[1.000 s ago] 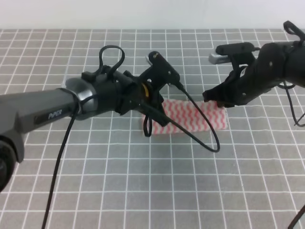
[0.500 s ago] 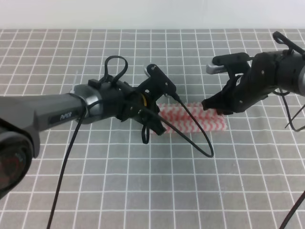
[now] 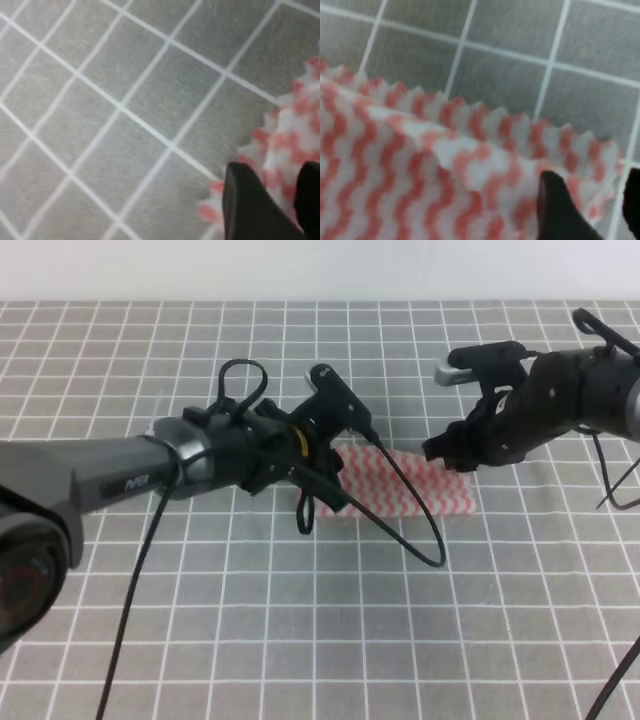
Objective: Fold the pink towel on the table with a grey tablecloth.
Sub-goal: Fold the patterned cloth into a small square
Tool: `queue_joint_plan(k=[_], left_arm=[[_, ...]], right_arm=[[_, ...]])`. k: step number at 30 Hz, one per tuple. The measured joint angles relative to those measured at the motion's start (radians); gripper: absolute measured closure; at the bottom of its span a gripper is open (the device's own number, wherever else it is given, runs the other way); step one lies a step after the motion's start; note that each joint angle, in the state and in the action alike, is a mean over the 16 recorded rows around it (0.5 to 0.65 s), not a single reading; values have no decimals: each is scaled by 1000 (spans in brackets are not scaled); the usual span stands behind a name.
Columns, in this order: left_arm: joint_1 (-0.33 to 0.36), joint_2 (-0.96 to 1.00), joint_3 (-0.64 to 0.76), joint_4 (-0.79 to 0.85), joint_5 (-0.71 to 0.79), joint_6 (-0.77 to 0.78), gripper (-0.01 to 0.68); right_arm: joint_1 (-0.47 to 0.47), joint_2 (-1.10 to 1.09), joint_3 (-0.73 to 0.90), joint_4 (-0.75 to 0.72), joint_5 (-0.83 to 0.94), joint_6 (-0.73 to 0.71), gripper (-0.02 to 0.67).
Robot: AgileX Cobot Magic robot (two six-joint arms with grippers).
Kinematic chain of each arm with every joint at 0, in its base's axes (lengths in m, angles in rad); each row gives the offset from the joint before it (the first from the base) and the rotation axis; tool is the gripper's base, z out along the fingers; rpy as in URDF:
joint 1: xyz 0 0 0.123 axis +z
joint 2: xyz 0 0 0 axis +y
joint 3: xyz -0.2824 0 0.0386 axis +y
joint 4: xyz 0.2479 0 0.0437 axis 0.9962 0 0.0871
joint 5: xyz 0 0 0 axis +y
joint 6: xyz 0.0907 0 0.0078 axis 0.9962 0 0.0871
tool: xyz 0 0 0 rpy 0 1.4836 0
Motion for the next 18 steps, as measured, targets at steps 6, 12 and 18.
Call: queue_joint_plan(k=[6, 12, 18], left_arm=[[42, 2, 0, 8, -64, 0, 435], [91, -6, 0, -12, -110, -3, 422], [107, -37, 0, -81, -78, -6, 450]], right_arm=[[-22, 0, -17, -3, 19, 16, 359], [-47, -2, -69, -4, 118, 34, 360], [-63, -2, -127, 25, 252, 39, 358]])
